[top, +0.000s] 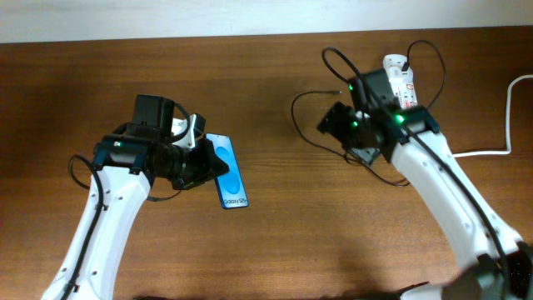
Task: Plug charger to phone and switch on socket
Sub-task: 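Move the right gripper toward the black cable near the power strip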
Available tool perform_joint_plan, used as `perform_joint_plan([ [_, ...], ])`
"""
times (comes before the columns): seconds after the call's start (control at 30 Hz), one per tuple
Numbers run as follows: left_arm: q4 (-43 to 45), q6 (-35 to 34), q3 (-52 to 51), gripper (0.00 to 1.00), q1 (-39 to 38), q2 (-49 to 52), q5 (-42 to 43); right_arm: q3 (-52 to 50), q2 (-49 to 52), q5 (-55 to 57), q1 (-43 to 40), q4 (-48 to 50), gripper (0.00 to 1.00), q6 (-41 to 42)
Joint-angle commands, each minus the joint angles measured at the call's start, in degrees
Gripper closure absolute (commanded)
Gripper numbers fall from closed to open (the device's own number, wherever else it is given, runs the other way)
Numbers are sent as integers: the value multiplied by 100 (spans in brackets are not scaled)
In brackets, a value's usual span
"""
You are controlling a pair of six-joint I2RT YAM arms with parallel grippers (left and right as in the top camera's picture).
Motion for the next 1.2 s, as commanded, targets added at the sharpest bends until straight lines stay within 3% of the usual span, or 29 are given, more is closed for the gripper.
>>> perform_joint_plan([
  [0.0, 31, -50, 48, 100, 17, -162, 66, 719, 802, 28, -201, -7, 15, 72],
  [0.27, 20, -52, 48, 100, 13, -162, 68, 1899, 2435, -691, -929, 608, 18, 328],
  [0.37, 20, -52, 48, 100, 13, -162, 66, 1910, 2981, -1384, -1178, 1235, 30, 911],
  [0.43, 22, -52, 48, 100, 13, -162, 66, 1910, 3191, -1504, -1204, 1572, 30, 997],
  [0.87, 22, -52, 48, 100, 11, -162, -199, 1908, 3958, -1209, -970, 2796, 31, 1912],
  [1.17, 22, -52, 48, 100, 13, -162, -199, 1908, 4120, -269, -844, 2800, 42, 2358],
])
